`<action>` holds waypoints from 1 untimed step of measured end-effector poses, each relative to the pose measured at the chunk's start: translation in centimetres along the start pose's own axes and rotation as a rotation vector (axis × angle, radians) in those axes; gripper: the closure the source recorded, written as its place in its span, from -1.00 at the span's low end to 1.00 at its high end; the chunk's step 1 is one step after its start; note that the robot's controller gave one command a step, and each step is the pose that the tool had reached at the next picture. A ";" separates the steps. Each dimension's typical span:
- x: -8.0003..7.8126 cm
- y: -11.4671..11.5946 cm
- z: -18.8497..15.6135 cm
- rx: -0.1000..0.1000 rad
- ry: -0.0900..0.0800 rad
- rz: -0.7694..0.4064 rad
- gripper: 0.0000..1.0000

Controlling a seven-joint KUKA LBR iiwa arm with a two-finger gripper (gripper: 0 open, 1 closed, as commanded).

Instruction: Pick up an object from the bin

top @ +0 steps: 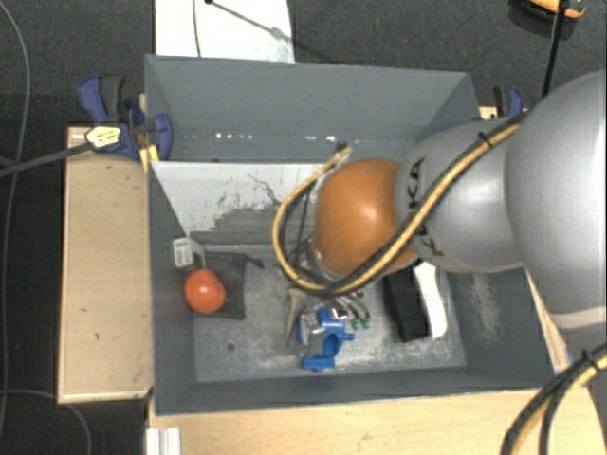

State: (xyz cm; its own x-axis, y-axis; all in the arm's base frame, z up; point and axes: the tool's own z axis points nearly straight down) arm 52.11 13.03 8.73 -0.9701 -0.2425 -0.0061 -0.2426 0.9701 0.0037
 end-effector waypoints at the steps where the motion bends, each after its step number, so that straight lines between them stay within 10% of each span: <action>1: 0.0 -2.8 0.2 -0.001 -0.006 -0.076 -1.00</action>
Offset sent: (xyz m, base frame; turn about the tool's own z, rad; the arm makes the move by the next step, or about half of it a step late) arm -0.0218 -0.0696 -0.0173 -0.1637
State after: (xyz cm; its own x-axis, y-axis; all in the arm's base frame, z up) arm 52.83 10.30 8.55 -0.9489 -0.3154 -0.0125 -0.3155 0.9489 0.0039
